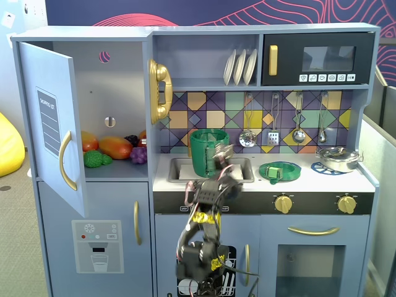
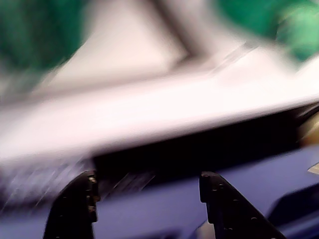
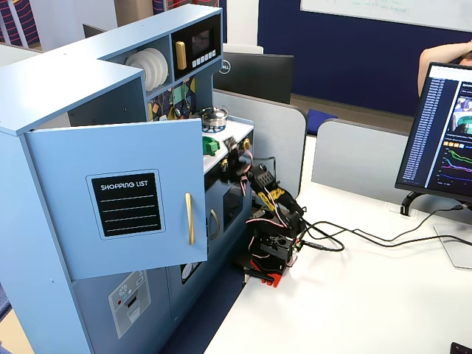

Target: Take off the lid from the green recipient and place it on the counter

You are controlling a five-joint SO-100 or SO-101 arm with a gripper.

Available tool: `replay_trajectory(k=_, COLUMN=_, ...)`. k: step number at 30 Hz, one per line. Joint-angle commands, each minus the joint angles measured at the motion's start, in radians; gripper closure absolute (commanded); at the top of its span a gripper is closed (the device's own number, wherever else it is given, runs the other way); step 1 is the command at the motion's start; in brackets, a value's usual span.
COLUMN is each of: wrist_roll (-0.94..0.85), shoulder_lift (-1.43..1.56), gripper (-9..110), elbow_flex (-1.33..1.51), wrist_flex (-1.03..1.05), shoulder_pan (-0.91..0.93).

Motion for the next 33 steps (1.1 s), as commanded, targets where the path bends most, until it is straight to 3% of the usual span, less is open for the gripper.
replay_trajectory(k=1, wrist_roll=0.009, shoulder_lift=0.086, gripper=89, elbow_flex=0.084, wrist_flex=0.114, shoulder_pan=-0.083)
replay_trajectory(k=15, wrist_roll=0.048, shoulder_lift=0.229, gripper=101, elbow_flex=0.548, wrist_flex=0.193, shoulder_pan=-0.244)
replay_trajectory(k=27, wrist_roll=0.097, shoulder_lift=0.285, gripper=101, elbow_flex=0.634, wrist_flex=0.571, shoulder_pan=-0.259)
replay_trajectory(k=33, wrist_roll=0.135, shoulder_lift=0.287, gripper=101, elbow_flex=0.634, wrist_flex=0.65, shoulder_pan=-0.225)
